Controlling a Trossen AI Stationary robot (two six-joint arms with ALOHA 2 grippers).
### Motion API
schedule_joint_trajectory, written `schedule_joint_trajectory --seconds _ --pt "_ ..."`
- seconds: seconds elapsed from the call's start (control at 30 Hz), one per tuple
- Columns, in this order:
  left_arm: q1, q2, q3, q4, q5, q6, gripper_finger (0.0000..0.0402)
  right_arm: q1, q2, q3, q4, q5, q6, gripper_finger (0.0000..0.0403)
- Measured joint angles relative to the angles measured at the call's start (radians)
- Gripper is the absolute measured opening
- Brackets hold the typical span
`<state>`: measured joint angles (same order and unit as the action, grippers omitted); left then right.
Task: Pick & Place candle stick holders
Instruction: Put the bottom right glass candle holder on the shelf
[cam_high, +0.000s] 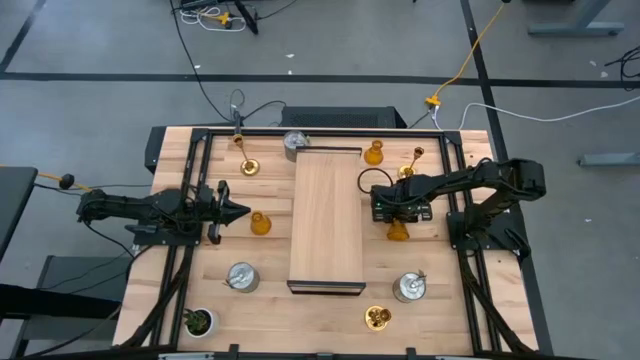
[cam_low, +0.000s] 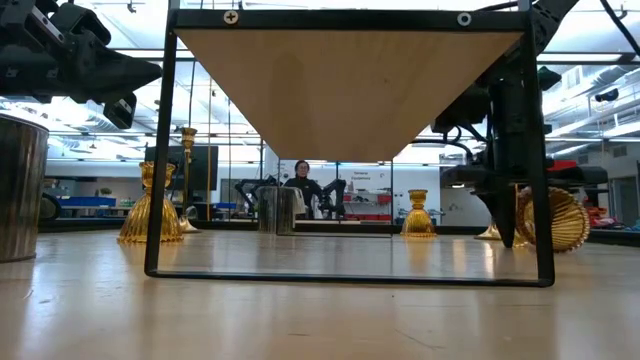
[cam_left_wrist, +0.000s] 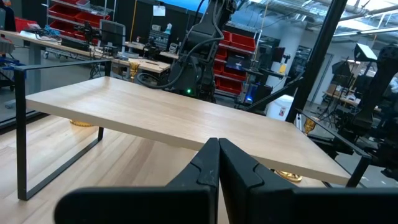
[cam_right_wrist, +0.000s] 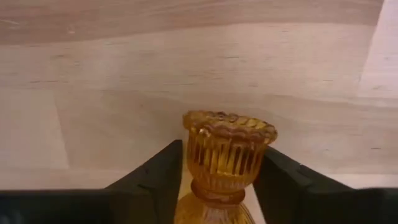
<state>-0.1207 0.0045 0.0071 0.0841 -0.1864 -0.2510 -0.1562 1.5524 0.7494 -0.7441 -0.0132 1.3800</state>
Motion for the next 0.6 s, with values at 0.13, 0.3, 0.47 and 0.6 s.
schedule_joint_trajectory --seconds 0.13,0.3,0.47,0.6 --pt "0.0 0.0 0.0 0.0 0.0 0.0 0.001 0.0 0.0 0.0 0.0 0.0 -0.001 0.0138" --pt "0.0 0.0 0.0 0.0 0.0 0.0 0.001 0.0 0.0 0.0 0.001 -0.003 -0.011 0.0128" --pt "0.0 0.0 0.0 0.0 0.0 0.0 0.001 0.0 0.0 0.0 -0.006 -0.003 -0.03 0.0148" --pt "0.0 0.0 0.0 0.0 0.0 0.0 0.001 0.0 0.0 0.0 -0.008 -0.003 -0.041 0.0133"
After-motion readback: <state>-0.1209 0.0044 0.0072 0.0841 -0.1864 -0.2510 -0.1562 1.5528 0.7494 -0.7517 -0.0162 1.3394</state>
